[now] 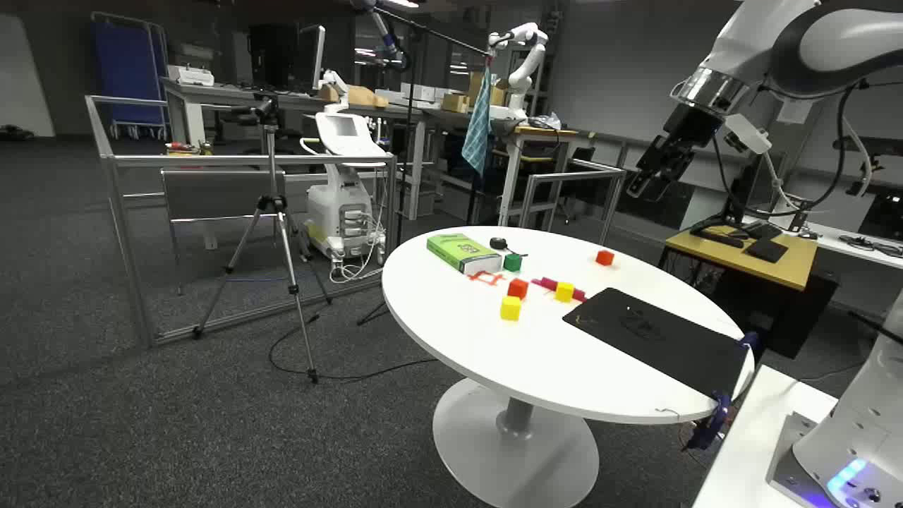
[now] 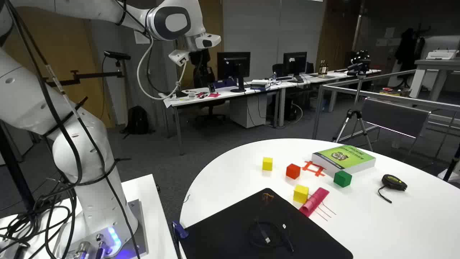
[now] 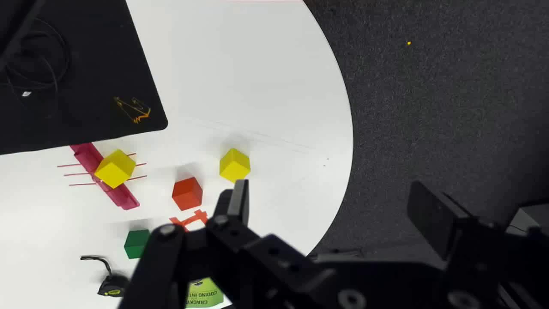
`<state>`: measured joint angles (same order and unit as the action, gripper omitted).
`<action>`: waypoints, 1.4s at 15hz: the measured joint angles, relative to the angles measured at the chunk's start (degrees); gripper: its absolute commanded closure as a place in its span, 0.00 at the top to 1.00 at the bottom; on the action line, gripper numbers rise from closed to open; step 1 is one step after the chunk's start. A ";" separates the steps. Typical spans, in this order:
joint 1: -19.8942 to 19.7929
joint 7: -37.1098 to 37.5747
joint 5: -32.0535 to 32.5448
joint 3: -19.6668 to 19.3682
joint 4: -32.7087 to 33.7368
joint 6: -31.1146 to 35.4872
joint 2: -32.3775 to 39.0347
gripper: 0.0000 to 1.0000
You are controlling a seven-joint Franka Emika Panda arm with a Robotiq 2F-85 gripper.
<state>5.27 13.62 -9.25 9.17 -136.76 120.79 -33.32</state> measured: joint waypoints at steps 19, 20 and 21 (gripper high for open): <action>-6.73 -41.35 8.24 -26.93 -7.34 16.76 9.70 1.00; -6.71 -41.24 8.22 -26.42 -7.35 16.73 9.48 1.00; -6.65 -41.03 8.21 -25.91 -7.35 16.71 9.22 1.00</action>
<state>-1.37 -27.40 -1.04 -16.74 -144.11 137.50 -24.10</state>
